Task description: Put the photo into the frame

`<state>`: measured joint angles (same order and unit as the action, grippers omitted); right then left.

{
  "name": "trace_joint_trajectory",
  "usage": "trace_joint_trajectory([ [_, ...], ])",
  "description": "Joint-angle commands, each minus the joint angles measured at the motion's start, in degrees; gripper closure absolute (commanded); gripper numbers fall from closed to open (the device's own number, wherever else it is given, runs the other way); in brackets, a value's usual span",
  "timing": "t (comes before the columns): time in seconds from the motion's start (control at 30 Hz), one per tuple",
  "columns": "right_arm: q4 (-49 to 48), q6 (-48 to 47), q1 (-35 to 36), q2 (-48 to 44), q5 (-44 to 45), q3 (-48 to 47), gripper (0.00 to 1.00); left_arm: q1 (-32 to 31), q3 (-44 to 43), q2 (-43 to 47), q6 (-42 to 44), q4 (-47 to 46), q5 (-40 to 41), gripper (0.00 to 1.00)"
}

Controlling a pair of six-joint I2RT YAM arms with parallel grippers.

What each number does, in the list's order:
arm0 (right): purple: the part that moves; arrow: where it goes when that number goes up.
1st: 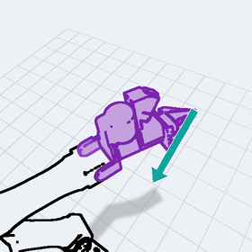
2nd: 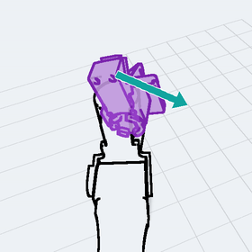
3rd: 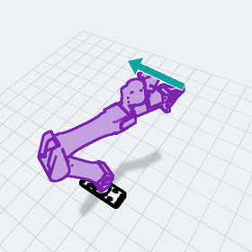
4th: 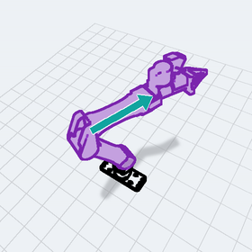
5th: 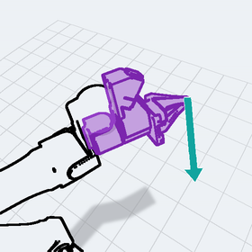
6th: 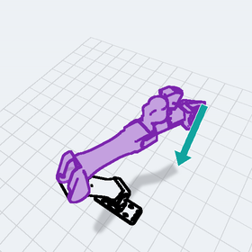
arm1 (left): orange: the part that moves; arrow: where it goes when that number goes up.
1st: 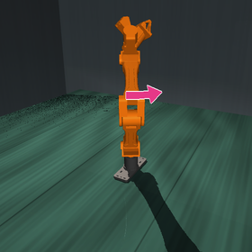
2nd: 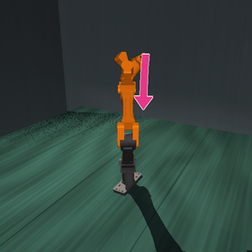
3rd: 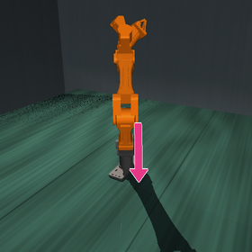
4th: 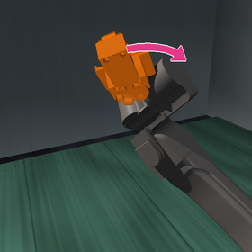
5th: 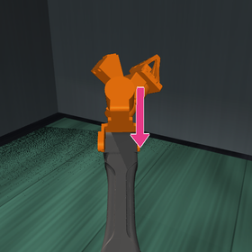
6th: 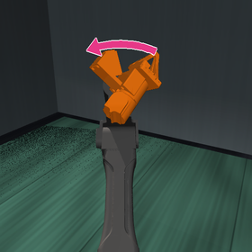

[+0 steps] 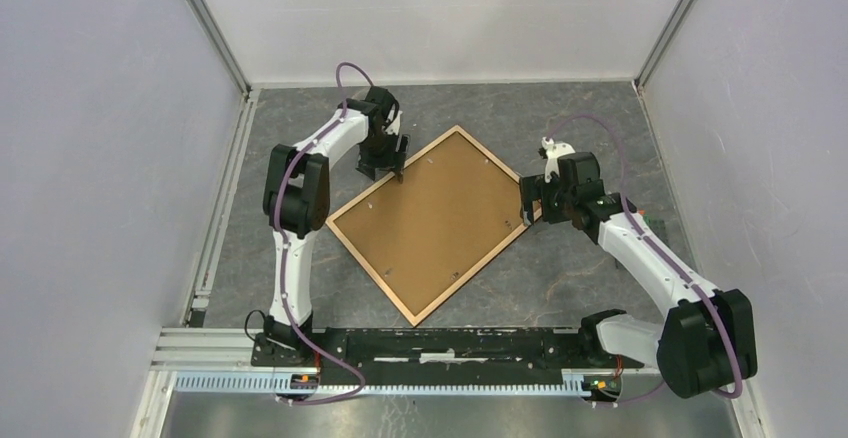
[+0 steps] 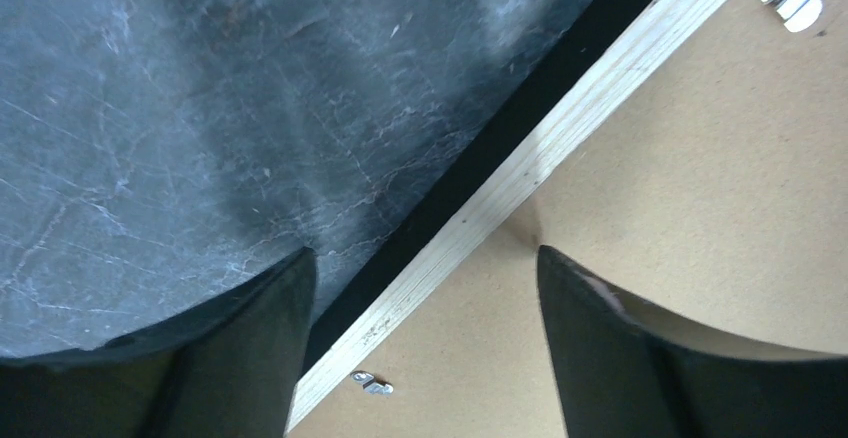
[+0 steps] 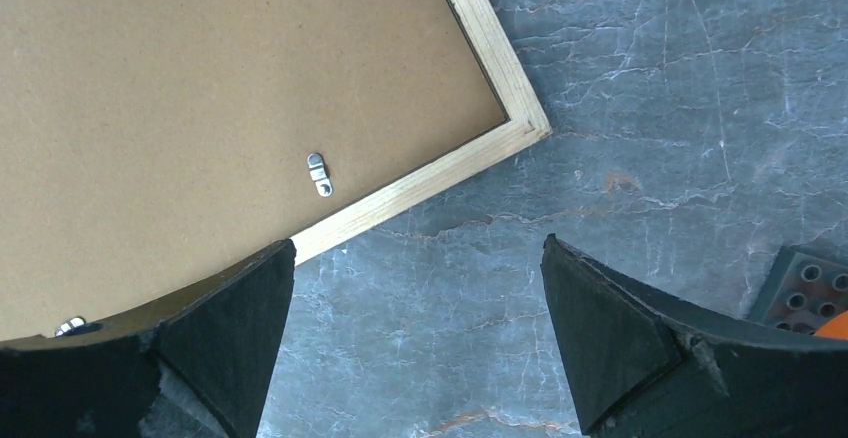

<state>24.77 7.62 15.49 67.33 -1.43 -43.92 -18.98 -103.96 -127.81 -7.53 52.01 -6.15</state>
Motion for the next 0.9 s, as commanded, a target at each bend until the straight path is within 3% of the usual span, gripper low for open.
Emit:
trace_joint_trajectory([
  [0.0,-2.2,0.3,-0.1,-0.4,-2.2,0.7,0.02,-1.0,-1.6,-1.2,2.2,0.3,1.5,0.26],
  [0.2,-1.7,5.7,-0.1,3.1,1.1,0.6,0.02,-1.7,5.5,2.5,-3.2,0.4,8.7,0.6],
  [0.43,-7.5,14.8,-0.1,5.9,1.6,3.3,0.02,-1.6,25.1,14.6,-12.0,-4.7,7.0,0.79],
  [0.6,-7.8,18.9,-0.1,11.3,1.5,0.6,0.05,-1.7,34.6,20.8,-16.5,-7.1,7.9,0.96],
  [0.73,-13.5,25.5,1.9,11.5,-0.5,3.0,0.1,-1.6,41.7,25.0,-22.2,-11.4,6.5,0.98],
  [0.87,-12.6,23.9,6.6,14.0,3.0,0.8,0.11,-1.6,47.5,27.8,-26.1,-16.8,3.7,0.98],
])
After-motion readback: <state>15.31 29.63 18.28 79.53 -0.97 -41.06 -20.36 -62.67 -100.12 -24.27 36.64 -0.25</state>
